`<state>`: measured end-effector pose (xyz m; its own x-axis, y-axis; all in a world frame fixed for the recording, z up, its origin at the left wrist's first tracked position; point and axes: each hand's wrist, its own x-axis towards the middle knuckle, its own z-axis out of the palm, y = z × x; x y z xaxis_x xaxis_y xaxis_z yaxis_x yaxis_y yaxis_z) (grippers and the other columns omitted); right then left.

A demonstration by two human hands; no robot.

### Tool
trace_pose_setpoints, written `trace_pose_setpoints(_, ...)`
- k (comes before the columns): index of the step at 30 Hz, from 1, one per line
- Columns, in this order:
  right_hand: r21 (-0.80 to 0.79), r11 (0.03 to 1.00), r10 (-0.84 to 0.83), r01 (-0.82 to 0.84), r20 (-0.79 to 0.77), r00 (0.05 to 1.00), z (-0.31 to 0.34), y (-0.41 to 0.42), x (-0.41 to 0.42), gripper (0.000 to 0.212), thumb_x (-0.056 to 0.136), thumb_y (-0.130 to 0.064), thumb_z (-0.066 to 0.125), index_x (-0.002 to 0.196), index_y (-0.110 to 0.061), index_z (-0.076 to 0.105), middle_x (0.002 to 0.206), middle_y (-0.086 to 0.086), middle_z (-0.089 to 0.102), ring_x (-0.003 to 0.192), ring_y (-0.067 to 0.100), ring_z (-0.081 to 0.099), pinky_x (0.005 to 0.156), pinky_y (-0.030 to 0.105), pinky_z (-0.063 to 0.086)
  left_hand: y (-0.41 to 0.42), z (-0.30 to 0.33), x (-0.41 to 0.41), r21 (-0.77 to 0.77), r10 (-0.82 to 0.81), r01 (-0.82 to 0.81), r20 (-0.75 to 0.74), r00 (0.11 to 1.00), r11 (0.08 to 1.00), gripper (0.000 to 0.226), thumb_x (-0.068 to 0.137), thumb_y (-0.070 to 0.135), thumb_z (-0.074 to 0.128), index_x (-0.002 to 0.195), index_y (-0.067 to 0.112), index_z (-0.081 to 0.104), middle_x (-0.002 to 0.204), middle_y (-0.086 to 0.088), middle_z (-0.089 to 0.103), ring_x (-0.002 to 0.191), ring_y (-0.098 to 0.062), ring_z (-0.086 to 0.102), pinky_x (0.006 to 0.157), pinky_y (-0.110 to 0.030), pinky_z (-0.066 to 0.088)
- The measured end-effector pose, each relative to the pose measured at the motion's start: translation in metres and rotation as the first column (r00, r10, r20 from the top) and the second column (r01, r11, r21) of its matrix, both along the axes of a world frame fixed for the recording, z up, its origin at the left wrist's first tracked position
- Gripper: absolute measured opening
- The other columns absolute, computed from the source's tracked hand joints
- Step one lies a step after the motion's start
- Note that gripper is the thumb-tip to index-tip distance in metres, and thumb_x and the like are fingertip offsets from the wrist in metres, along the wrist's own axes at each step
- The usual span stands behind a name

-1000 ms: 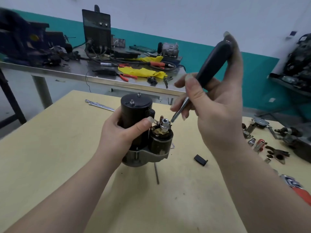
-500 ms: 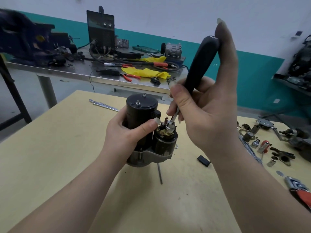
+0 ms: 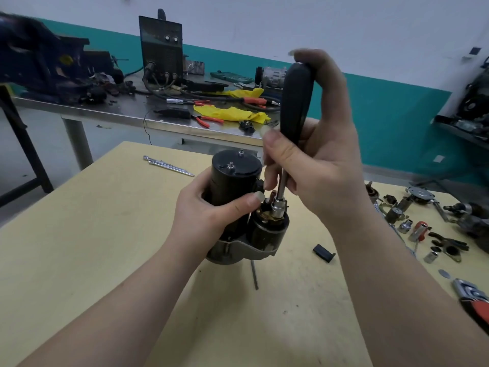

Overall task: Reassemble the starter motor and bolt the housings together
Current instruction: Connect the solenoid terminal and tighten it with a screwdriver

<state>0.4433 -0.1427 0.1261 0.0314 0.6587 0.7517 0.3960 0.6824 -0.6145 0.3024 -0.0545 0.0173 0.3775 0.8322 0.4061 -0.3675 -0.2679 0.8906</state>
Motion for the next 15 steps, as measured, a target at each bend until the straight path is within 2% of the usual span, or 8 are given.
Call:
trace_pose_setpoints(2,-0.009,1.000,0.002,-0.002,-0.020,1.000,0.001,-0.006,0.003,0.064,0.103,0.003,0.060,0.153,-0.020,0.027,0.090,0.029,0.061,0.058,0.042,0.066,0.050,0.028,0.054,0.002,-0.001,0.000,-0.019,0.022,-0.022,0.007,1.000,1.000,0.063,0.058,0.072,0.096,0.109,0.039,0.080,0.100,0.003,0.082,0.093,-0.016,0.080,0.075,-0.023,0.062)
trace_pose_setpoints(4,-0.003,0.999,0.035,-0.035,-0.014,0.999,0.004,-0.013,0.005,0.060,0.106,-0.002,0.053,0.156,-0.022,0.026,0.102,0.030,0.067,0.072,0.043,0.071,0.057,0.031,0.055,0.005,-0.001,-0.002,-0.054,0.061,-0.060,0.013,0.998,0.997,0.064,0.056,0.075,0.095,0.107,0.040,0.079,0.100,0.003,0.082,0.094,-0.018,0.080,0.075,-0.028,0.063)
trace_pose_setpoints(7,-0.020,1.000,0.021,-0.021,0.013,1.000,0.013,-0.013,0.003,0.059,0.105,0.003,0.054,0.154,-0.019,0.031,0.121,0.028,0.068,0.094,0.031,0.077,0.070,0.030,0.061,0.009,-0.002,-0.004,-0.093,0.075,-0.072,0.023,0.997,0.993,0.067,0.055,0.077,0.096,0.108,0.040,0.079,0.102,0.002,0.081,0.097,-0.021,0.080,0.079,-0.033,0.063)
trace_pose_setpoints(9,-0.051,0.997,-0.059,0.058,-0.008,0.998,0.016,-0.007,-0.001,0.063,0.099,0.002,0.066,0.150,-0.022,0.038,0.113,0.021,0.072,0.091,0.027,0.078,0.070,0.025,0.063,0.008,-0.003,-0.004,-0.087,0.076,-0.074,0.020,0.997,0.994,0.067,0.056,0.077,0.095,0.109,0.040,0.079,0.102,0.001,0.081,0.097,-0.021,0.080,0.078,-0.032,0.064)
trace_pose_setpoints(11,-0.071,0.983,-0.173,0.170,-0.031,0.984,0.015,-0.003,-0.005,0.072,0.091,-0.007,0.080,0.148,-0.026,0.041,0.095,0.007,0.074,0.074,0.025,0.077,0.061,0.024,0.061,0.006,-0.002,-0.004,-0.067,0.075,-0.074,0.016,0.997,0.995,0.067,0.056,0.077,0.094,0.110,0.040,0.078,0.102,0.002,0.081,0.097,-0.020,0.080,0.077,-0.028,0.063)
trace_pose_setpoints(13,-0.047,0.971,-0.235,0.233,-0.048,0.971,0.012,0.000,-0.010,0.079,0.087,-0.013,0.087,0.149,-0.033,0.042,0.088,0.008,0.064,0.067,0.029,0.070,0.060,0.037,0.063,0.004,-0.002,-0.003,-0.058,0.070,-0.069,0.009,0.998,0.996,0.067,0.057,0.077,0.094,0.110,0.040,0.078,0.103,0.002,0.082,0.097,-0.019,0.080,0.077,-0.026,0.063)
trace_pose_setpoints(15,-0.001,0.972,-0.233,0.234,-0.076,0.969,0.010,0.001,-0.014,0.071,0.091,-0.015,0.083,0.149,-0.031,0.045,0.091,0.008,0.054,0.070,0.029,0.065,0.067,0.049,0.063,0.003,-0.001,-0.002,-0.054,0.073,-0.073,-0.003,0.997,0.996,0.067,0.055,0.077,0.094,0.109,0.041,0.078,0.104,0.003,0.081,0.098,-0.019,0.080,0.077,-0.026,0.063)
